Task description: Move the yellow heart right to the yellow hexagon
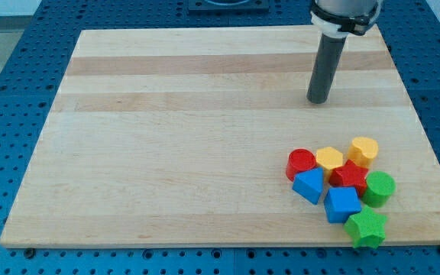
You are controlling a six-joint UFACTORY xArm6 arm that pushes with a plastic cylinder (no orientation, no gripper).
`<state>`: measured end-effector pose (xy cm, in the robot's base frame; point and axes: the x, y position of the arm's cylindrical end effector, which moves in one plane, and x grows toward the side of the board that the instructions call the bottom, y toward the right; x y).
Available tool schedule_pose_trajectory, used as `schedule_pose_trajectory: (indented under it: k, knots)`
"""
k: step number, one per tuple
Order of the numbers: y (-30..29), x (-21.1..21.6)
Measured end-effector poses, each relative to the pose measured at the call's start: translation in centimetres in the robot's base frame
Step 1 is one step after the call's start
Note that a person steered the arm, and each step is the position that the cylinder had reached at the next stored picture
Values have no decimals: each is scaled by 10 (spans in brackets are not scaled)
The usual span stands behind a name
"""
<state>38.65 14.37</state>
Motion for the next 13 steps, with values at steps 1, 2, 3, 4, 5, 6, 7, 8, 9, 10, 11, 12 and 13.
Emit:
schedule_pose_trajectory:
  k: [1, 2, 3, 4, 5, 6, 7, 8, 9, 10, 11, 12, 13]
  knots:
    - [0, 0]
    - [3, 2]
    - [41, 20]
    - [47, 21]
    - [47, 21]
    - [52, 20]
    - [65, 46]
    - [65, 71]
    - [65, 77]
    - [65, 112]
    - [65, 113]
    - [65, 113]
    - [65, 116]
